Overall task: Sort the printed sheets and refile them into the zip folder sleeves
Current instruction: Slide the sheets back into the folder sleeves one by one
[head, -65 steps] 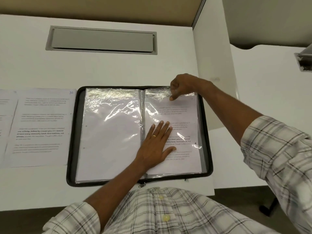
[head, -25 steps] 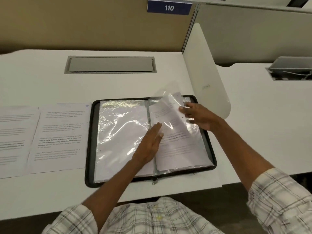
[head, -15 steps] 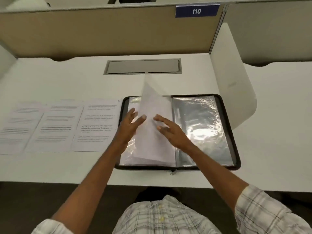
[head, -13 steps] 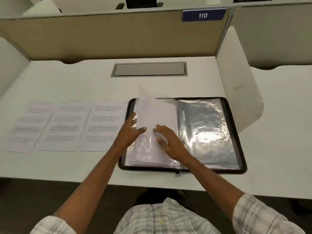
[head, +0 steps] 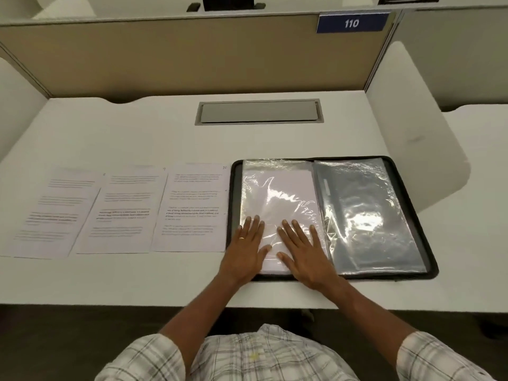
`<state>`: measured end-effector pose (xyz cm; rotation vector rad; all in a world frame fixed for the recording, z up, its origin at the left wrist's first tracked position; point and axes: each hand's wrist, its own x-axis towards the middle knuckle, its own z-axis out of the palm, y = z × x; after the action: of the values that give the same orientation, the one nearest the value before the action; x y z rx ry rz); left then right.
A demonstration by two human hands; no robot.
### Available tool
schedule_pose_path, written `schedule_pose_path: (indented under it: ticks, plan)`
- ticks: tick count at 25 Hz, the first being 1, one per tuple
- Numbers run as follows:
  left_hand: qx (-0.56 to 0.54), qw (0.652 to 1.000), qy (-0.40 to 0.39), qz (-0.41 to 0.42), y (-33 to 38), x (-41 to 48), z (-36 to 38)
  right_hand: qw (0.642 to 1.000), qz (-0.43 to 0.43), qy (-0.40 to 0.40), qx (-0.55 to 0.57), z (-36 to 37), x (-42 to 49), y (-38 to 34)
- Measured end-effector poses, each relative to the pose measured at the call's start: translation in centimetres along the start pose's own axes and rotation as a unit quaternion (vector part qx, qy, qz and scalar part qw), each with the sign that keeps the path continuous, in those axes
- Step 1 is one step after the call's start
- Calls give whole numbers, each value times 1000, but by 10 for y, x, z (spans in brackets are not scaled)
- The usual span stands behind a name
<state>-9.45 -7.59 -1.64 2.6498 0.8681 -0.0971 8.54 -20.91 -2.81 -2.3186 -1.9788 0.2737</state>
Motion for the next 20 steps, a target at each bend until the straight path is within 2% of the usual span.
schedule_pose_path:
  ticks: [3, 5, 7, 9, 15, 20]
  plan:
    - [-5, 999, -7, 40, -14, -3, -6, 999, 41, -13, 14, -4, -4, -9]
    - [-10, 998, 7, 65, -35, -13, -18, 995, 91, 8, 41, -6, -2, -31]
    - [-21, 998, 24, 57, -67, -30, -32, 988, 130, 35, 71, -8, 5, -69]
    - [-26, 998, 48, 11, -101, -50, -44, 985, 133, 61, 91, -5, 18, -112]
    - [3, 990, 70, -122, -219, -96, -80, 995, 18, 52, 79, 14, 103, -217]
    - [7, 969, 93, -230, -298, -137, -104, 995, -87, 41, 38, 25, 166, -273]
